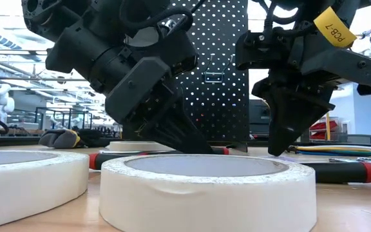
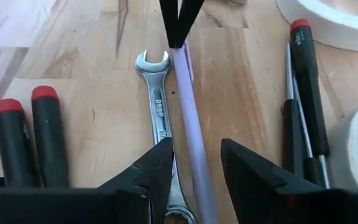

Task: Hang tools onto peg board
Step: Put the purple pen into the black bin on the peg board

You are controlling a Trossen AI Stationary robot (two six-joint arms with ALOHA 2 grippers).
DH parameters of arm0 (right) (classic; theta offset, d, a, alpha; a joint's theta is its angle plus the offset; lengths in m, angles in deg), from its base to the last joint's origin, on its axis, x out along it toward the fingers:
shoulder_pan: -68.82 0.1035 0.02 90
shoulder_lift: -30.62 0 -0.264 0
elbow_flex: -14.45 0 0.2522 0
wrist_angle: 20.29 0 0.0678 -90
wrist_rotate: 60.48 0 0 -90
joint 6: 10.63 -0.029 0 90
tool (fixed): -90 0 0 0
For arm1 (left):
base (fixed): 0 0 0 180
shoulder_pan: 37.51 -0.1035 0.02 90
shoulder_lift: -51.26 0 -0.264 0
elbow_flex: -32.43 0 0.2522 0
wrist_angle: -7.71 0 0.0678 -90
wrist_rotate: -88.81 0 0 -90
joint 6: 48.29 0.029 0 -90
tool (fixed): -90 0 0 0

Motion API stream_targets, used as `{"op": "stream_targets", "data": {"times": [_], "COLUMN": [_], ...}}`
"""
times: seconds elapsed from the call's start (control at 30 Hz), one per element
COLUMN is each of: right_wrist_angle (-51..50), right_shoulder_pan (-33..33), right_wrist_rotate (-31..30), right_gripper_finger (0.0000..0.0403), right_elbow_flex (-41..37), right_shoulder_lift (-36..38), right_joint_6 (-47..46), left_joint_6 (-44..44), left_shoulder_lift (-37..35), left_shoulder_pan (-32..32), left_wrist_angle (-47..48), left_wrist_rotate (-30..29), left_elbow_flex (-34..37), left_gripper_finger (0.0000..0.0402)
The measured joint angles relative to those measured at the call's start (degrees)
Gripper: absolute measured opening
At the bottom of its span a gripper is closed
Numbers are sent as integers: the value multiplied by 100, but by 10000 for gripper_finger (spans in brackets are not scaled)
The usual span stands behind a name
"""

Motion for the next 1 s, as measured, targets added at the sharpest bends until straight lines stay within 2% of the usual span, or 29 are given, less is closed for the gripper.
{"op": "stream_targets", "data": {"times": [0.3,0.47,0.7,1.0], "right_wrist_angle": [267,265,304,361], "right_shoulder_pan": [11,7,90,121], "right_wrist_rotate": [-2,-7,17,-6], "right_gripper_finger": [0,0,1,50], "right_elbow_flex": [2,9,9,9], "right_shoulder_lift": [11,46,55,55], "right_joint_6": [97,-8,-201,-243], "left_joint_6": [292,656,710,1061], "left_shoulder_lift": [-24,-129,-158,-239], "left_shoulder_pan": [83,307,373,401], "left_wrist_angle": [-78,-11,-43,-267], "left_wrist_rotate": [-98,-733,-856,-945], "left_elbow_flex": [12,38,38,27], "left_gripper_finger": [140,141,141,141]}}
